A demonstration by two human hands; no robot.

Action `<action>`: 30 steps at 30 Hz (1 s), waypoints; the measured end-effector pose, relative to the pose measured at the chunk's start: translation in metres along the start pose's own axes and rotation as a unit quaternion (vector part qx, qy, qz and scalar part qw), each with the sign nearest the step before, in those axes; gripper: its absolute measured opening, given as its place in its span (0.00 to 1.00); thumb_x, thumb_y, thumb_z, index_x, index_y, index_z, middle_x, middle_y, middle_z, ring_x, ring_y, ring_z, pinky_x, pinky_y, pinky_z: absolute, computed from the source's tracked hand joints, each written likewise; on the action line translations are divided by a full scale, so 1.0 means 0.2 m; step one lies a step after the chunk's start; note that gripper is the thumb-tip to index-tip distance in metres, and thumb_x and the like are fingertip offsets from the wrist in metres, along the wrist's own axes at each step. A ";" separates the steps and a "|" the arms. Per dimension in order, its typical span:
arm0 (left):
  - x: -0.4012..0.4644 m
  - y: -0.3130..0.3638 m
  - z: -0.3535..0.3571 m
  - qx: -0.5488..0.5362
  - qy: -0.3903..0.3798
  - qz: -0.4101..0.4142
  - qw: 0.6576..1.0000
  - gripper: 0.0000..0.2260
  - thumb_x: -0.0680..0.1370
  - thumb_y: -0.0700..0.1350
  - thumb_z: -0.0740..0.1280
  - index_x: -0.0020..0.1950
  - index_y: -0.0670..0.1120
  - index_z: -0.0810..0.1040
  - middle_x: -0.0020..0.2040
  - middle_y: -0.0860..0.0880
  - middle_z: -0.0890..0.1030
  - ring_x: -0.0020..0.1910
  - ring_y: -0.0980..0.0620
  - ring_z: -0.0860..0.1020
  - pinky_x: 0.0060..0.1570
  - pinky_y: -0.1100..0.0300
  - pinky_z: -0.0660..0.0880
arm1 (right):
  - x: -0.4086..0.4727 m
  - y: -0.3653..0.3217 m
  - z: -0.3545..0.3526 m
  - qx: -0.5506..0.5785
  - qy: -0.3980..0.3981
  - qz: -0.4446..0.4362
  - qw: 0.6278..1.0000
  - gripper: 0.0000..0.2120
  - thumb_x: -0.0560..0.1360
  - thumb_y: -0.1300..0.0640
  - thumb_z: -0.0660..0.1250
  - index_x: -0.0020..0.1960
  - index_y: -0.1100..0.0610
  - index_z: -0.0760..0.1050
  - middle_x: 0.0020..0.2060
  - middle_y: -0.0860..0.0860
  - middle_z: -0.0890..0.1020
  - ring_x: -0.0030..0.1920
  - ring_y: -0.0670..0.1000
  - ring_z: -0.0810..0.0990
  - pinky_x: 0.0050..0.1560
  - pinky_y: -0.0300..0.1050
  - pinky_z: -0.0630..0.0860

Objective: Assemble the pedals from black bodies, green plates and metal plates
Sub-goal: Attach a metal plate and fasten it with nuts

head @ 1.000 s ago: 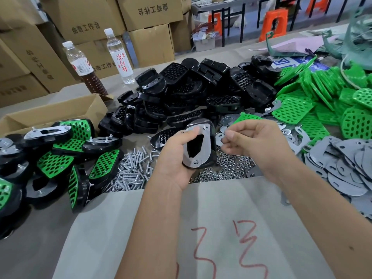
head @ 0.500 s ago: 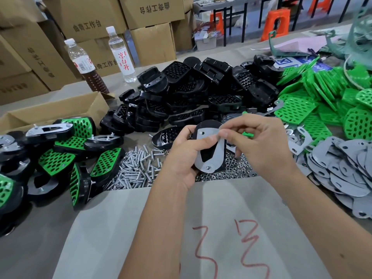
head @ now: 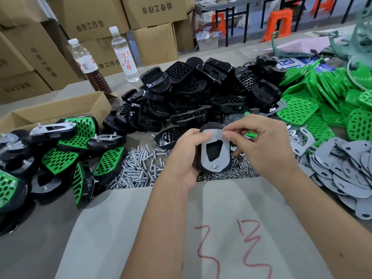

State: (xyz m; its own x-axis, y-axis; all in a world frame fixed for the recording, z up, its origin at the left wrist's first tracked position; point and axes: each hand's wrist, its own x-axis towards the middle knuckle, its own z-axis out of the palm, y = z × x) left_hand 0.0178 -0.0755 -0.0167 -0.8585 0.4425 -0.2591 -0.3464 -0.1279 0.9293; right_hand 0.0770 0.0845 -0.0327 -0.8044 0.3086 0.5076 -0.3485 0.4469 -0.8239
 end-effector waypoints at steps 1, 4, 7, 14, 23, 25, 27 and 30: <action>0.00 0.00 0.00 0.002 0.002 -0.001 1.000 0.06 0.81 0.41 0.68 0.45 0.46 0.73 0.43 0.46 0.81 0.41 0.45 0.79 0.41 0.54 0.74 | 0.00 0.00 0.00 -0.001 -0.001 0.003 1.000 0.08 0.74 0.65 0.77 0.45 0.53 0.87 0.38 0.47 0.81 0.39 0.51 0.81 0.32 0.44 0.84; 0.01 -0.01 -0.01 0.009 0.013 0.005 1.000 0.05 0.81 0.40 0.69 0.46 0.44 0.75 0.44 0.45 0.83 0.41 0.46 0.81 0.40 0.55 0.77 | 0.01 0.01 0.00 -0.011 -0.017 -0.003 1.000 0.07 0.75 0.65 0.77 0.47 0.54 0.87 0.40 0.49 0.82 0.41 0.52 0.81 0.35 0.48 0.85; 0.01 -0.01 -0.01 0.004 0.016 0.011 1.000 0.05 0.80 0.37 0.71 0.48 0.44 0.76 0.44 0.45 0.83 0.40 0.48 0.82 0.38 0.55 0.80 | 0.00 0.01 0.00 -0.012 -0.019 -0.010 1.000 0.08 0.76 0.67 0.75 0.48 0.54 0.87 0.41 0.50 0.82 0.43 0.52 0.81 0.36 0.47 0.85; 0.01 -0.01 -0.01 0.005 0.023 0.016 1.000 0.09 0.78 0.36 0.73 0.44 0.45 0.74 0.38 0.48 0.84 0.35 0.50 0.83 0.32 0.59 0.79 | 0.00 0.02 0.00 -0.041 -0.008 -0.029 0.999 0.05 0.74 0.61 0.78 0.46 0.53 0.86 0.39 0.47 0.83 0.42 0.53 0.82 0.34 0.57 0.83; 0.01 -0.02 0.00 0.027 0.031 0.021 0.999 0.10 0.78 0.38 0.74 0.43 0.47 0.74 0.38 0.48 0.83 0.37 0.48 0.82 0.34 0.58 0.77 | 0.00 0.02 0.01 -0.053 -0.006 -0.035 0.998 0.06 0.74 0.62 0.79 0.48 0.54 0.88 0.38 0.46 0.80 0.40 0.53 0.80 0.37 0.57 0.82; 0.02 -0.03 0.01 0.028 0.035 0.024 0.999 0.10 0.77 0.38 0.74 0.43 0.47 0.74 0.39 0.49 0.83 0.38 0.48 0.82 0.36 0.56 0.76 | 0.00 0.02 0.01 -0.052 0.000 -0.034 0.998 0.05 0.73 0.62 0.79 0.47 0.54 0.87 0.38 0.44 0.80 0.40 0.52 0.80 0.36 0.54 0.82; 0.02 -0.04 0.02 0.027 0.042 0.029 0.998 0.10 0.77 0.38 0.74 0.43 0.47 0.74 0.38 0.49 0.83 0.38 0.48 0.82 0.37 0.56 0.76 | 0.00 0.02 0.01 -0.048 0.010 -0.032 0.998 0.05 0.71 0.62 0.80 0.45 0.55 0.87 0.37 0.43 0.81 0.39 0.51 0.80 0.35 0.53 0.81; 0.03 -0.05 0.03 0.018 0.056 0.033 0.998 0.10 0.77 0.36 0.74 0.43 0.46 0.74 0.37 0.49 0.83 0.37 0.48 0.82 0.35 0.57 0.77 | 0.00 0.03 0.01 -0.057 0.014 -0.039 0.998 0.05 0.71 0.61 0.81 0.44 0.55 0.86 0.36 0.44 0.82 0.39 0.51 0.80 0.35 0.51 0.81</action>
State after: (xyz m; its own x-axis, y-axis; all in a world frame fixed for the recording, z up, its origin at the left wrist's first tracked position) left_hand 0.0192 -0.0665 -0.0257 -0.9165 0.3316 -0.2239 -0.2766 -0.1207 0.9534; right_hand 0.0743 0.0855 -0.0384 -0.7625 0.2926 0.5771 -0.3510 0.5622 -0.7488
